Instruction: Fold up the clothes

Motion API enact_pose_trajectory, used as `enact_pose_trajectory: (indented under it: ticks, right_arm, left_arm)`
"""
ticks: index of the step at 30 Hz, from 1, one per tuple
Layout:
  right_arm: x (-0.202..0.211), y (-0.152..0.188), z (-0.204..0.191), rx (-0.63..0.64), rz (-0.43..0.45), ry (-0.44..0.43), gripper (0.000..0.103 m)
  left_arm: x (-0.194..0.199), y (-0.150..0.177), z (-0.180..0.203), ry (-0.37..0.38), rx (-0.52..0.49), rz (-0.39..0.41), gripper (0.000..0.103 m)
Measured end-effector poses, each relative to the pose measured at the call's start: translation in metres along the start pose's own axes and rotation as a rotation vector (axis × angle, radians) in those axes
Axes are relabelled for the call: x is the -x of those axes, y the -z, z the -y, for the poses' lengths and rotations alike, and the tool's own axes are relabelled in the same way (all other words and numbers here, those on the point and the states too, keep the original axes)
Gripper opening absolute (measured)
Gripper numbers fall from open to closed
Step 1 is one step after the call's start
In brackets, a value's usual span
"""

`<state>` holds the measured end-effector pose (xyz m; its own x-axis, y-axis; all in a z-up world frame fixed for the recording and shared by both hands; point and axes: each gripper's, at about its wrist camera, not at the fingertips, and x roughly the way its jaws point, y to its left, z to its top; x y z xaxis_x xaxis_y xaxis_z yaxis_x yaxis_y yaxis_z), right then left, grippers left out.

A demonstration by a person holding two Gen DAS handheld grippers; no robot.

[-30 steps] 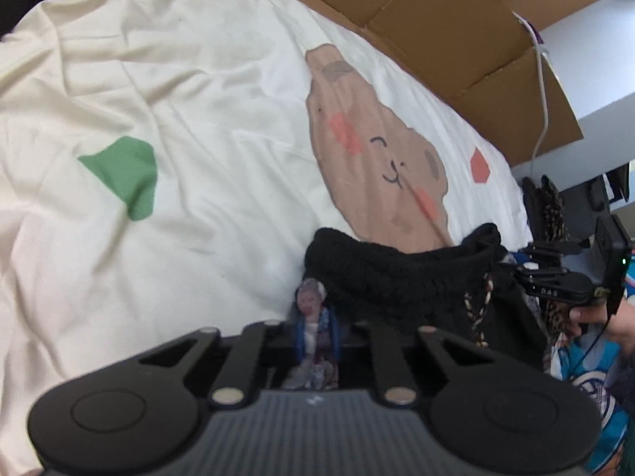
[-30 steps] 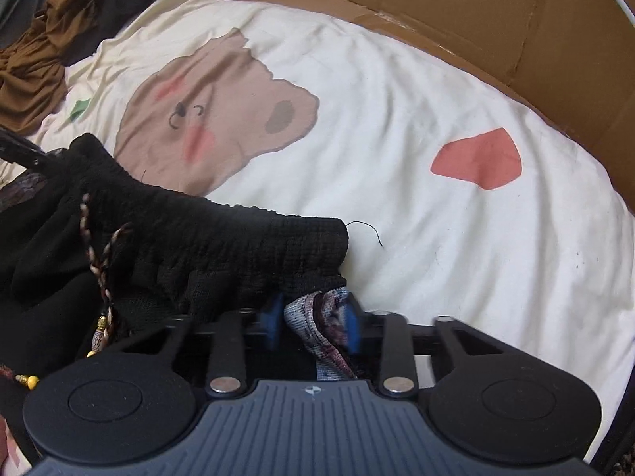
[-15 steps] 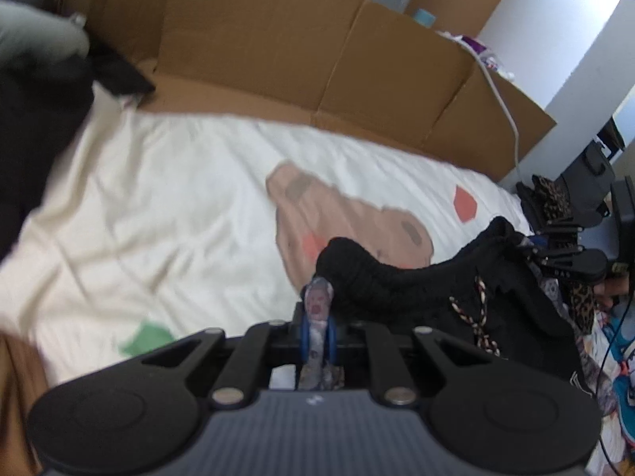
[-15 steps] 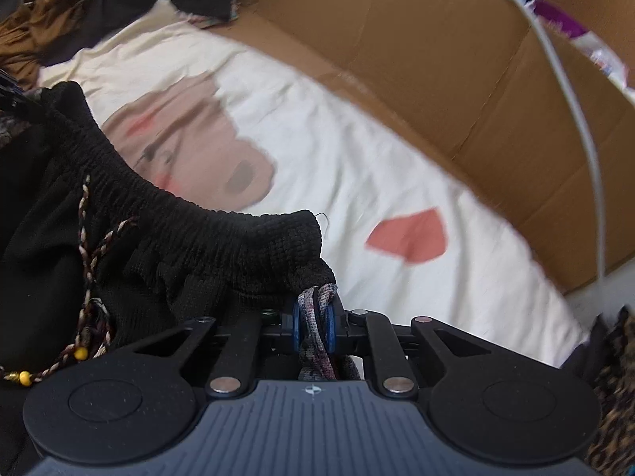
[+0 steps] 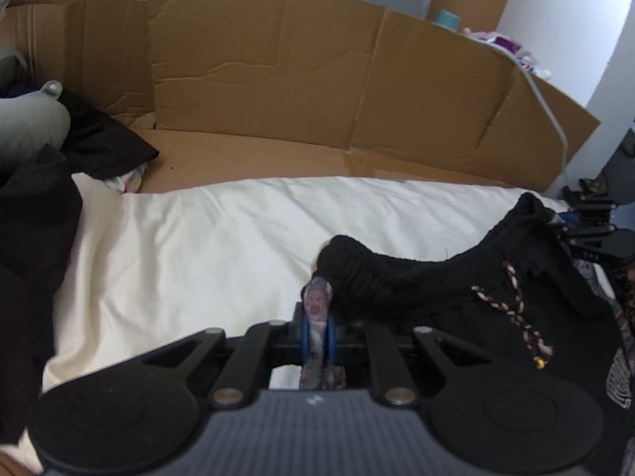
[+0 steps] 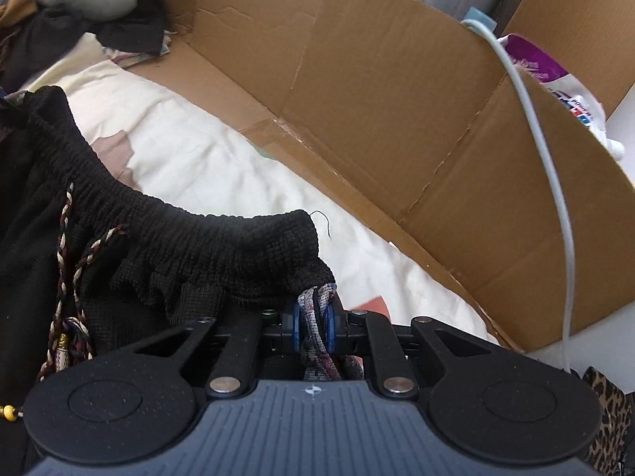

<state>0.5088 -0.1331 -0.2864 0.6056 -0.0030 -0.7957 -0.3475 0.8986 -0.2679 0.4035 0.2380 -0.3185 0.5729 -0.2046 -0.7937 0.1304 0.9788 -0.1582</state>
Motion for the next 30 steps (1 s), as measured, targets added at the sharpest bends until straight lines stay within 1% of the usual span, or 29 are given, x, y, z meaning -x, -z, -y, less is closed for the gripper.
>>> enact_pose_trajectory:
  ticks: [5, 8, 14, 17, 20, 23, 30]
  right_arm:
    - [-0.019, -0.011, -0.002, -0.012, -0.014, -0.009, 0.011]
    - [-0.029, -0.018, -0.007, -0.005, -0.022, -0.005, 0.011]
    - [-0.047, -0.029, -0.008, -0.008, -0.037, 0.023, 0.011]
    - [-0.051, -0.037, -0.006, -0.012, -0.034, 0.063, 0.011]
    - [-0.056, -0.042, -0.007, -0.005, -0.049, 0.113, 0.011]
    - [-0.061, -0.044, -0.008, -0.015, -0.057, 0.141, 0.011]
    - [-0.072, -0.047, -0.005, -0.009, -0.069, 0.144, 0.011]
  left_arm:
    - [-0.020, -0.008, -0.011, -0.054, -0.013, -0.033, 0.010]
    - [-0.030, -0.011, -0.017, -0.074, -0.009, -0.053, 0.010]
    - [-0.037, -0.023, -0.021, -0.080, -0.006, -0.041, 0.010]
    - [-0.042, -0.030, -0.021, -0.082, -0.011, -0.039, 0.010]
    - [-0.047, -0.037, -0.021, -0.083, -0.017, -0.036, 0.010]
    - [-0.052, -0.043, -0.020, -0.085, -0.022, -0.034, 0.010]
    - [-0.063, -0.053, -0.025, -0.083, -0.012, -0.034, 0.010]
